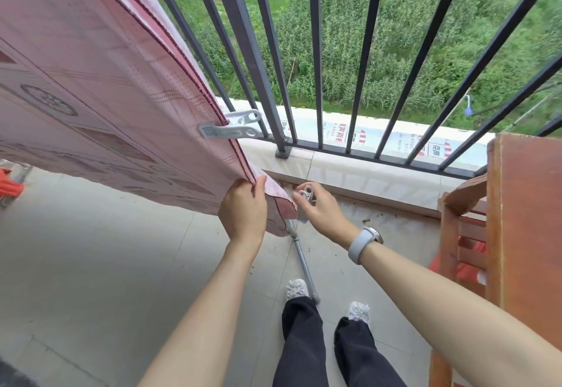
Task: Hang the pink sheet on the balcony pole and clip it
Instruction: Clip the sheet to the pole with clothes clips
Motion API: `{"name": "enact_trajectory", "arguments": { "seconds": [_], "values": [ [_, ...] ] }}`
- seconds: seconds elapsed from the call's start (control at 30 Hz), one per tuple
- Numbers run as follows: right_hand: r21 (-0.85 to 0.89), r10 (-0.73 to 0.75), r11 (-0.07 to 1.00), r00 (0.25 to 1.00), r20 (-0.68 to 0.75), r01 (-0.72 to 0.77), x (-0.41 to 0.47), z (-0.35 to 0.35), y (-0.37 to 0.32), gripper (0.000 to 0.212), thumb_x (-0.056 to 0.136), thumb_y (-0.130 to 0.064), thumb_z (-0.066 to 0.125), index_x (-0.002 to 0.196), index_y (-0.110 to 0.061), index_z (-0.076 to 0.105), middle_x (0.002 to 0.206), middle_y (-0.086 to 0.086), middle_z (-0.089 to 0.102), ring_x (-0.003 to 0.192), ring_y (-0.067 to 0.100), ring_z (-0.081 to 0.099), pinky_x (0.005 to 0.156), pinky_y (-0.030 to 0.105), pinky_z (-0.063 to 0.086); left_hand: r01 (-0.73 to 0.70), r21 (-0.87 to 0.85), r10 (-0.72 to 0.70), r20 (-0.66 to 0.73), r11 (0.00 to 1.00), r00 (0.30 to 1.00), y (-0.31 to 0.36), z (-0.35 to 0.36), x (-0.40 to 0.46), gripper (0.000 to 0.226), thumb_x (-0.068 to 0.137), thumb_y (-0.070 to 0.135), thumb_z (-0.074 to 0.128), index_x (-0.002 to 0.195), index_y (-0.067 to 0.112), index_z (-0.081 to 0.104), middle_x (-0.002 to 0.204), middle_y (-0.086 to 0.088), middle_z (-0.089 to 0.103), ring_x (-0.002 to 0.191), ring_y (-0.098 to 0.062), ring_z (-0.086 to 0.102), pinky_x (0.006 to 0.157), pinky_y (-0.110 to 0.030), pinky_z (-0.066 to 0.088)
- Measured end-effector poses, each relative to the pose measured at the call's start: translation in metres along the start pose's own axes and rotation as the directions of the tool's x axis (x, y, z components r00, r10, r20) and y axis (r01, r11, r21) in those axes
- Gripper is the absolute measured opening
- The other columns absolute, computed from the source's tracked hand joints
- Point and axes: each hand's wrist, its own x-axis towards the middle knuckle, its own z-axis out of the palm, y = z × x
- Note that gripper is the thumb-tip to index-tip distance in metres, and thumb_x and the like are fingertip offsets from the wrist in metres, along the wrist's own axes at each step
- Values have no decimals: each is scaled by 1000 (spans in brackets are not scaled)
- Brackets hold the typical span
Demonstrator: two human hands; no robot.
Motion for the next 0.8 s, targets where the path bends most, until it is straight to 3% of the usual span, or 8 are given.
{"name": "enact_trajectory", "arguments": {
  "seconds": [0.17,0.27,0.33,0.5,0.6,0.8],
  "values": [
    [70,-71,994,986,-153,82,-6,-7,-7,12,85,-28,59,92,-19,55,64,-15,47,59,-2,46,56,9,33,16,-24,-14,66,1000,998,-2,-7,6,40,89,34,53,68,1,60,82,-18,64,78,-37,55,61,-29,30],
    [46,-156,985,973,-170,166,-15,-4,-8,19,79,-18,65,97,-18,58,81,-13,57,71,-1,52,64,7,37,36,-24,-34,76,999,997,-4,-9,3,38,88,34,53,68,2,60,82,-17,64,77,-37,54,61,-30,31],
    [-2,-200,979,962,-185,204,-22,1,-6,27,78,-17,68,104,-13,61,91,-8,60,78,7,54,70,12,40,68,-39,-65,81,997,995,-4,-10,0,37,87,34,54,63,7,55,78,-17,65,70,-33,50,60,-30,31],
    [-69,-310,951,926,-214,302,-35,15,-2,35,75,-18,71,107,-6,64,84,9,66,68,14,54,65,19,41,123,-40,-118,102,992,988,-1,-14,1,40,86,36,54,55,12,46,71,-19,64,65,-29,43,59,-30,31],
    [-119,-297,954,917,-265,275,-33,23,-5,33,78,-21,69,107,-6,65,85,11,68,70,22,59,66,34,48,137,-26,-132,125,990,983,1,-16,2,41,86,36,53,54,12,47,62,-14,58,63,-28,42,59,-30,30],
    [-207,-301,947,904,-304,246,-19,41,-14,31,80,-28,66,106,-10,67,88,10,71,78,27,64,66,37,50,170,-70,-156,176,983,972,2,-17,4,45,87,35,52,47,16,44,48,-2,46,62,-28,44,57,-29,28]
  ]
}}
